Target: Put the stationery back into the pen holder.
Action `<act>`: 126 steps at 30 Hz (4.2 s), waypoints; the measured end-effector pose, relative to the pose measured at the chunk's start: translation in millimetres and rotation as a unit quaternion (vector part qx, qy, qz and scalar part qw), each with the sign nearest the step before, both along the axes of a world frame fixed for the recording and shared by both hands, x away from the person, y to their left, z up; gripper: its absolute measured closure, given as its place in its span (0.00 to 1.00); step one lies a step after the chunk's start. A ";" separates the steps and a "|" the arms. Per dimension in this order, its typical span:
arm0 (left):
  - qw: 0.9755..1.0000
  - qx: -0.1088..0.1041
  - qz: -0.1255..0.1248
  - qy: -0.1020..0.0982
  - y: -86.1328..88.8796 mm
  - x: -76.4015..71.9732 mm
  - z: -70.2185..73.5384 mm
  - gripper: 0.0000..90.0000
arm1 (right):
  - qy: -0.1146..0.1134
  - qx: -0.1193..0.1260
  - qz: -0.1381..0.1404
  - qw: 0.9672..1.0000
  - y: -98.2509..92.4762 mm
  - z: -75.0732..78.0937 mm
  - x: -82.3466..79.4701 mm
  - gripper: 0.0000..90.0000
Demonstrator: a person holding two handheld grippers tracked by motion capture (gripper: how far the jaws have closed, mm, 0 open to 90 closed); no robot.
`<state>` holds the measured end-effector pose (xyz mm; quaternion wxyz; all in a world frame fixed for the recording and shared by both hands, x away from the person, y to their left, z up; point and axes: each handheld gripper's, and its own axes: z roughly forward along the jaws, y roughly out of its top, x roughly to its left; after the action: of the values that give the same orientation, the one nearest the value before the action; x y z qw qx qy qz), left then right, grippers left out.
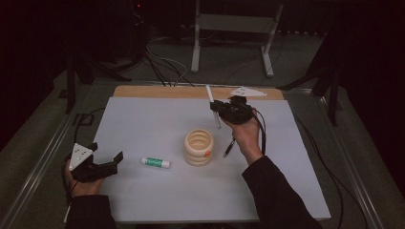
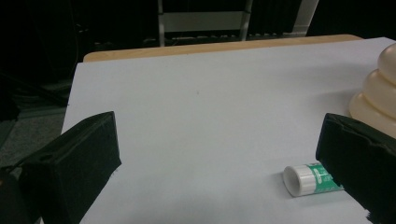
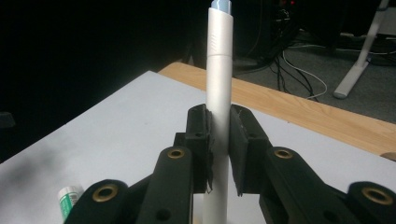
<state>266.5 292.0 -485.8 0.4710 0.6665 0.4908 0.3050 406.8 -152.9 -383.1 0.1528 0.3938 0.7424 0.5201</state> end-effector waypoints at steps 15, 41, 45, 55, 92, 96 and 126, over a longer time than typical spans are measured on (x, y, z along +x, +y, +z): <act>1.000 0.000 -0.001 0.000 0.0 0.1 -0.1 0.00 | 0.001 -0.002 0.021 1.000 14.6 -2.3 -4.3 0.88; 1.000 -0.002 0.000 0.000 0.6 -0.1 0.0 0.00 | 0.007 -0.023 0.052 0.998 40.1 -15.3 -14.0 0.88; 1.000 -0.001 0.000 0.000 0.6 -0.2 0.1 0.00 | 0.008 -0.025 0.054 0.998 42.5 -17.7 -15.5 0.88; 1.000 -0.001 0.000 0.000 0.4 -0.1 0.1 0.00 | 0.010 -0.027 0.059 0.998 47.6 -24.4 -19.0 0.87; 1.000 0.000 -0.002 0.001 -0.1 0.3 -0.3 0.00 | 0.018 -0.042 0.066 0.997 52.8 -51.0 -25.8 0.87; 1.000 0.001 -0.003 0.002 -0.1 0.4 -0.4 0.00 | 0.019 -0.044 0.068 0.997 52.4 -53.5 -26.1 0.87; 1.000 0.000 -0.002 0.001 0.0 0.3 -0.4 0.00 | 0.029 -0.014 0.084 0.996 41.9 -61.0 -28.9 0.48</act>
<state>266.8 292.0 -486.2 0.4707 0.6683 0.4897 0.3032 377.9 -111.0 -444.1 0.0926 0.3430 0.7839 0.5092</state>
